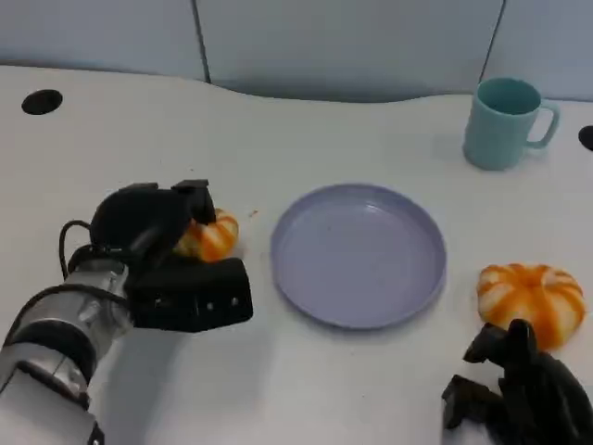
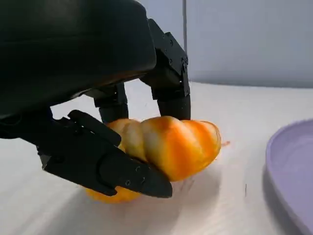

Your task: Grasp the bread from the table and place it into the plate.

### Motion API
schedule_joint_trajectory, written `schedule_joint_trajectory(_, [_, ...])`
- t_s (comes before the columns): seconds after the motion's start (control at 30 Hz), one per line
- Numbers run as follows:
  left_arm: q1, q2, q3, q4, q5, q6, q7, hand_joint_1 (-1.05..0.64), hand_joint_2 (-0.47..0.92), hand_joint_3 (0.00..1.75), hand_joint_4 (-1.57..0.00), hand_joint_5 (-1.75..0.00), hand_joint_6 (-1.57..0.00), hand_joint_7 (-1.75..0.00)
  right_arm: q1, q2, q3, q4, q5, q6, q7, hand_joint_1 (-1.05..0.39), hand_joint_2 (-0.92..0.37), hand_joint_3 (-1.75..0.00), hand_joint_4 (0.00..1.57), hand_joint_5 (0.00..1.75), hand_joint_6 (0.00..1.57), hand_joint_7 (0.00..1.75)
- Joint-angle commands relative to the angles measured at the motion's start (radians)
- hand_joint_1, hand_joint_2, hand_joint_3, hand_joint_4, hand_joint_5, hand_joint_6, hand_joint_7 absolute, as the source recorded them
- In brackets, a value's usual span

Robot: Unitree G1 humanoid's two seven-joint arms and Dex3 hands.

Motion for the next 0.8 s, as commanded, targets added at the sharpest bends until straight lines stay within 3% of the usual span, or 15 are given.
schedule_joint_trajectory(0.03, [-0.078, 0.006, 0.01, -0.021, -0.01, -0.075, 0.036, -0.17, 0.88, 0.4, -0.76, -1.75, -0.68, -1.56, -0.009, -0.011, -0.005, 0.027, 0.001, -0.001, -0.002, -0.45, -0.92, -0.51, 1.17, 1.34, 1.04, 1.25])
schedule_joint_trajectory(0.13, [-0.098, -0.007, -0.006, -0.025, 0.012, -0.108, 0.1, -0.14, 0.62, 0.8, -0.81, -1.75, -0.64, -1.73, -0.011, -0.012, -0.002, 0.03, -0.001, 0.0, 0.001, -0.45, -0.92, -0.53, 1.18, 1.33, 1.04, 1.24])
schedule_joint_trajectory(0.3, [-0.139, -0.035, -0.019, -0.031, 0.014, -0.192, 0.101, -0.16, 0.54, 1.05, -0.85, -1.75, -0.68, -1.75, -0.032, -0.008, -0.009, 0.047, 0.002, 0.016, -0.017, -0.44, -0.92, -0.51, 1.23, 1.29, 1.07, 1.23])
schedule_joint_trajectory(0.6, [-0.154, -0.09, -0.041, -0.038, 0.027, -0.297, 0.111, -0.18, 0.43, 1.27, -0.88, -1.75, -0.71, -1.75, -0.027, -0.026, -0.003, 0.044, -0.003, 0.016, -0.001, -0.44, -0.92, -0.54, 1.18, 1.34, 1.02, 1.28])
schedule_joint_trajectory(0.8, [-0.164, -0.151, -0.083, -0.028, 0.058, -0.288, 0.089, -0.22, 0.47, 1.2, -0.89, -1.75, -0.71, -1.75, -0.02, -0.035, -0.008, 0.046, 0.003, 0.012, 0.023, -0.44, -0.92, -0.55, 1.18, 1.35, 1.02, 1.29])
